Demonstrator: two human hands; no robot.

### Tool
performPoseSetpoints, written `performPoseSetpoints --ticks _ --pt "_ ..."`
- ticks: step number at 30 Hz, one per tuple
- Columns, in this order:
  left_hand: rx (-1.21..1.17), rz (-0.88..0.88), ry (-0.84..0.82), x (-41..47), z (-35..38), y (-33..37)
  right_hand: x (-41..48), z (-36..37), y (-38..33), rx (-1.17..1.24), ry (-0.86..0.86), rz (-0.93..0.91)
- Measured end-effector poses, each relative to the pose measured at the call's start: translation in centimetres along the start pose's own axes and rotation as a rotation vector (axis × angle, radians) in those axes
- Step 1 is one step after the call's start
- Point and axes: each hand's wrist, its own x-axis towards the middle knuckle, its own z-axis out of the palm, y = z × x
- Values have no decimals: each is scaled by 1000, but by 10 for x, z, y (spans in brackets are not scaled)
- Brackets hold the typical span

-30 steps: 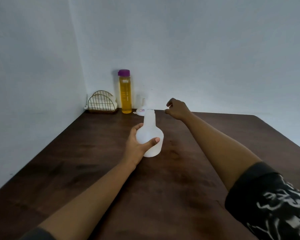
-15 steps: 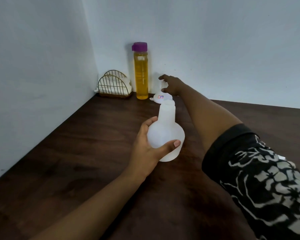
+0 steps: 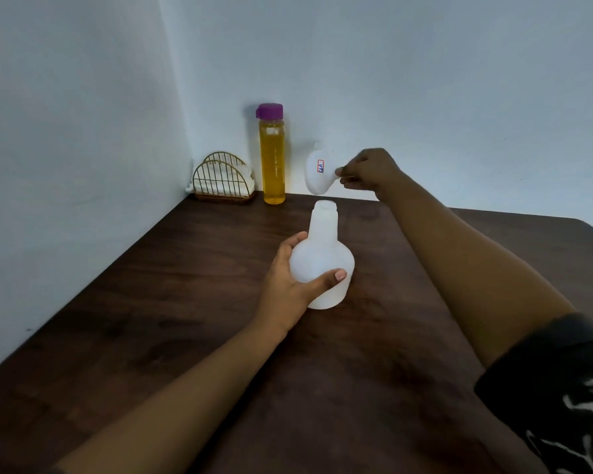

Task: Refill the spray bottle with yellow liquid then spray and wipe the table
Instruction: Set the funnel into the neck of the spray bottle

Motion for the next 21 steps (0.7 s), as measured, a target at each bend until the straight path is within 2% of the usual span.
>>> performPoseSetpoints --ticks 2,4,12,16,18,21 --pt "10 1 -13 -2 0 2 -27 -10 -9 203 -44 121" --pt "26 3 -42 -5 0 5 -54 -17 -17 335 -68 163" --pt "29 19 -188 -21 0 16 -131 -18 -28 673 -35 94" --pt "12 16 -239 -25 0 20 -153 -8 -24 747 28 5" --pt "-103 21 -185 -24 0 27 -161 -3 -22 759 45 -43" --pt "-279 66 13 -16 -7 50 -168 -6 -24 780 28 -99"
